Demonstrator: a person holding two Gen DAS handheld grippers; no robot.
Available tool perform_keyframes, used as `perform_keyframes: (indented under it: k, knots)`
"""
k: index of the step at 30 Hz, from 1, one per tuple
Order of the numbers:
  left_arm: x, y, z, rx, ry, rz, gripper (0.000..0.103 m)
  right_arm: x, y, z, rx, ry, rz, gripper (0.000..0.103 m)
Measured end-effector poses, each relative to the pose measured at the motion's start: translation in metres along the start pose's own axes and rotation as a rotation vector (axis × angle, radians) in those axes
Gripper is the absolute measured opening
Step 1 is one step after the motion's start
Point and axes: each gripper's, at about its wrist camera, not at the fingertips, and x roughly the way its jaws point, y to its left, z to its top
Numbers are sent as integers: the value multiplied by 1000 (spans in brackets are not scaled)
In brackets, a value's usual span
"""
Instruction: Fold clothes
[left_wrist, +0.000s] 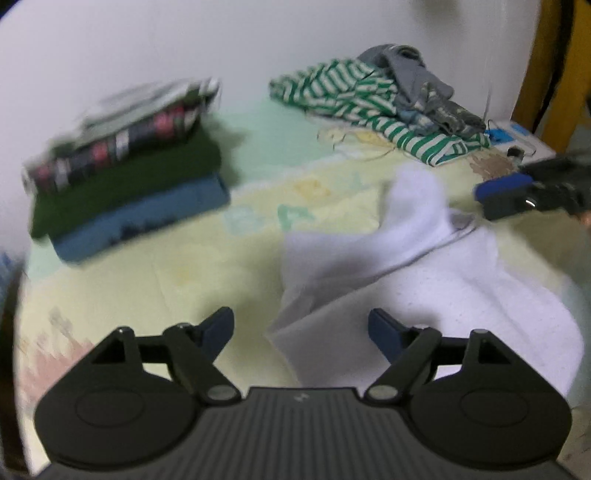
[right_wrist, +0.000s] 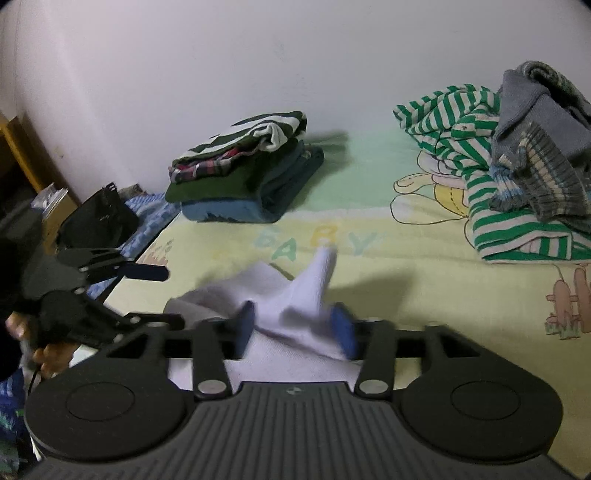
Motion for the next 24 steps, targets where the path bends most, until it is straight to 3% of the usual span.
perform_keyframes:
  k: [3,7,14,19,21,23,24]
  knots:
    - [3,12,-5,-85,-7,-63,82,-5,-17,-11,-7,55,7,62]
    - [15,11,-6,-103,17,-87,81,2,-33,-24,8,142,8,62]
    - [25,13,-7,-122,21,-110,86,19,-35,-28,-3,91,58,60]
    - [29,7,-8,-112,10,-126,96,30,-26,-29,-48,63,94,56]
    - [30,4,-8,-104,-1,-120,92,33,-25,-27,-52,64,96,48]
    - [28,0,-7,-104,-8,-138,73,34,-25,-26,-52,77,96,31]
    - [27,-2,-7,-109,-9,-148,66,33,-26,-27,-41,86,103,27]
